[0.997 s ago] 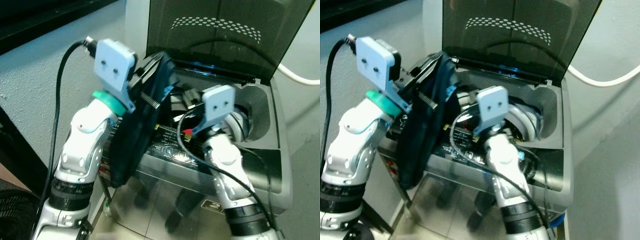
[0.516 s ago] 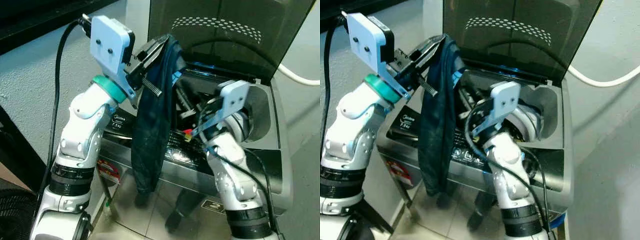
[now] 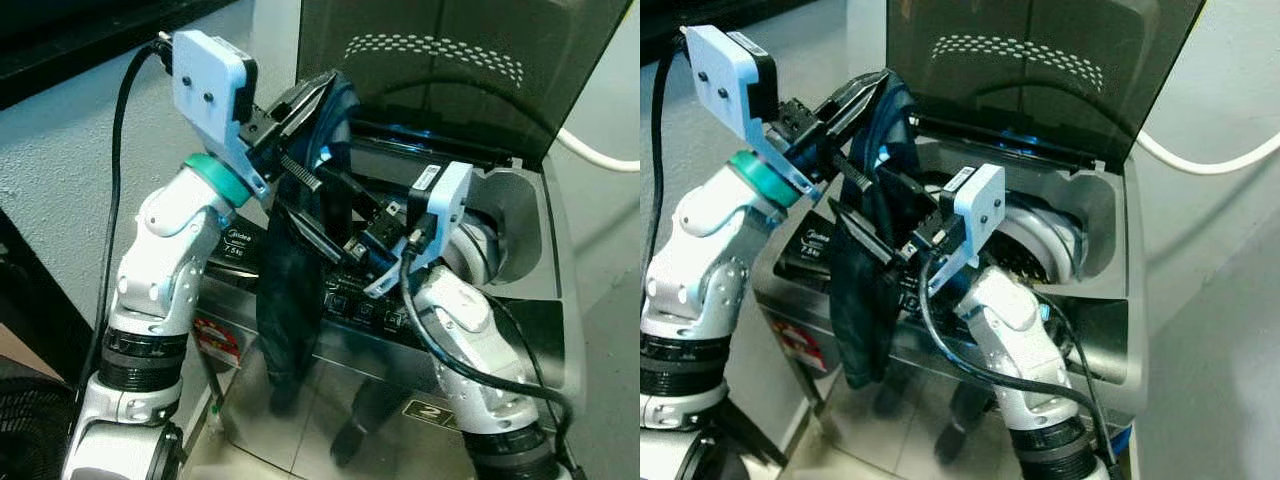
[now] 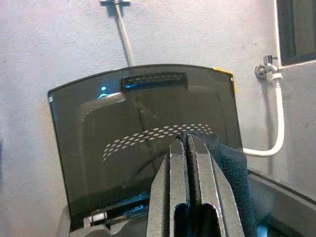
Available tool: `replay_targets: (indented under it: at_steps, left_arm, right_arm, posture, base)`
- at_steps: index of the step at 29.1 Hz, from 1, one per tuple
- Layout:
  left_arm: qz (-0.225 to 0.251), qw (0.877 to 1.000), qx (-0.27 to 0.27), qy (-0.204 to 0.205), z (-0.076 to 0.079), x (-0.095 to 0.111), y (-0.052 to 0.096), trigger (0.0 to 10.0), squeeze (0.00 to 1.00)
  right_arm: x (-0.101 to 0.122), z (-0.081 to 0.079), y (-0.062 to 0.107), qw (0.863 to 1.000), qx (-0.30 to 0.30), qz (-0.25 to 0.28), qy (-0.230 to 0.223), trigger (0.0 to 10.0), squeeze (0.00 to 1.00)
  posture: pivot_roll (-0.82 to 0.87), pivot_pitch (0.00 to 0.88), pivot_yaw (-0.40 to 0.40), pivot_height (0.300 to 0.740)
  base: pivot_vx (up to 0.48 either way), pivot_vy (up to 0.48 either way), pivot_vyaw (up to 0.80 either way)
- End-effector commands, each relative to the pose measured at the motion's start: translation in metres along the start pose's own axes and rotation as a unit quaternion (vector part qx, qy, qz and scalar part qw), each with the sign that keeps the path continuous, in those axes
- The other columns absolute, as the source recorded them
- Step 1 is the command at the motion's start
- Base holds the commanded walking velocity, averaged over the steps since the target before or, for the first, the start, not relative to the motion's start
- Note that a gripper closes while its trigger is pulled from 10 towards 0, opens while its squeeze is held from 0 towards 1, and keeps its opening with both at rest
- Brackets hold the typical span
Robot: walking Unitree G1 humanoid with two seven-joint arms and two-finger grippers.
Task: Clothes washing
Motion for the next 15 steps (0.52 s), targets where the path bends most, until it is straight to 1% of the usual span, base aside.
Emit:
replay_targets:
  at_steps: [1,2,3,4,5,6,8,10,11,12,13,15]
  left_arm:
    - [0.018,1.0,0.004,0.005,-0.003,0.01,0.003,10.0,0.0]
    - [0.019,1.0,0.006,0.009,-0.005,0.011,0.005,10.0,0.0]
    - [0.019,1.0,0.006,0.012,-0.006,0.012,0.006,10.0,0.0]
    - [0.02,1.0,0.003,0.016,-0.003,0.013,0.006,10.0,0.0]
    - [0.021,1.0,0.0,0.021,-0.001,0.013,0.006,10.0,0.0]
    - [0.022,0.999,-0.005,0.027,0.004,0.012,0.005,10.0,0.0]
    - [0.025,0.999,-0.012,0.038,0.011,0.012,0.004,10.0,0.0]
    - [0.03,0.998,-0.017,0.052,0.018,0.011,0.001,10.0,0.0]
    - [0.032,0.998,-0.019,0.058,0.021,0.011,0.0,10.0,0.0]
    - [0.032,0.998,-0.019,0.058,0.021,0.011,0.0,10.0,0.0]
    - [0.032,0.997,-0.021,0.067,0.024,0.01,-0.001,10.0,0.0]
    - [0.028,0.997,-0.022,0.073,0.026,0.008,-0.001,10.0,0.0]
  right_arm:
    - [0.005,0.0,0.0,1.0,0.002,0.005,0.005,10.0,1.0]
    - [0.004,0.004,0.001,1.0,-0.01,-0.001,0.019,10.0,0.71]
    - [0.004,0.006,0.002,0.999,-0.018,-0.006,0.029,10.0,0.71]
    - [0.001,0.009,0.001,0.998,-0.032,-0.014,0.049,10.0,0.0]
    - [-0.002,0.012,-0.001,0.996,-0.044,-0.021,0.07,10.0,0.0]
    - [-0.006,0.016,-0.004,0.992,-0.065,-0.032,0.099,10.0,0.0]
    - [-0.012,0.022,-0.009,0.984,-0.1,-0.044,0.139,10.0,0.0]
    - [-0.017,0.027,-0.012,0.979,-0.128,-0.052,0.151,10.0,0.0]
    - [-0.019,0.029,-0.013,0.977,-0.143,-0.052,0.148,10.0,0.0]
    - [-0.019,0.029,-0.013,0.977,-0.143,-0.052,0.148,10.0,0.0]
    - [-0.019,0.031,-0.014,0.976,-0.159,-0.047,0.139,10.0,0.0]
    - [-0.017,0.029,-0.017,0.978,-0.164,-0.033,0.125,10.0,0.0]
  posture:
    - [0.2,0.0,0.0,0.74]
    - [0.2,0.0,0.0,0.74]
    - [0.21,0.003,-0.005,0.74]
    - [0.21,0.003,-0.008,0.74]
    - [0.21,0.003,-0.008,0.74]
    - [0.21,0.004,-0.011,0.74]
    - [0.21,0.004,-0.013,0.74]
    - [0.21,0.004,-0.016,0.74]
    - [0.21,0.003,-0.017,0.74]
    - [0.21,0.003,-0.017,0.74]
    - [0.21,0.004,-0.015,0.74]
    - [0.21,0.003,-0.015,0.74]
  base:
    - [0.0,0.0,0.0]
    - [0.0,0.0,0.0]
    - [0.0,0.0,0.0]
    - [0.0,0.0,0.0]
    - [0.0,0.0,0.0]
    - [0.0,0.0,0.0]
    - [0.0,0.0,0.0]
    - [0.0,0.0,0.0]
    - [0.0,0.0,0.0]
    - [0.0,0.0,0.0]
    - [0.0,0.0,0.0]
    - [0.0,0.0,0.0]
Point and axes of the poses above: a point about 5 cm out from each wrist's last joint towards the gripper, its own y axis pointing back from the gripper into the wrist, its own x axis along the axis of the wrist's last joint, z = x × y, the point moved 1 cm from there along -y, pointing out of the wrist towards the gripper, and after that the axes turned 3 degrees about -y, right-handed, at the moved point
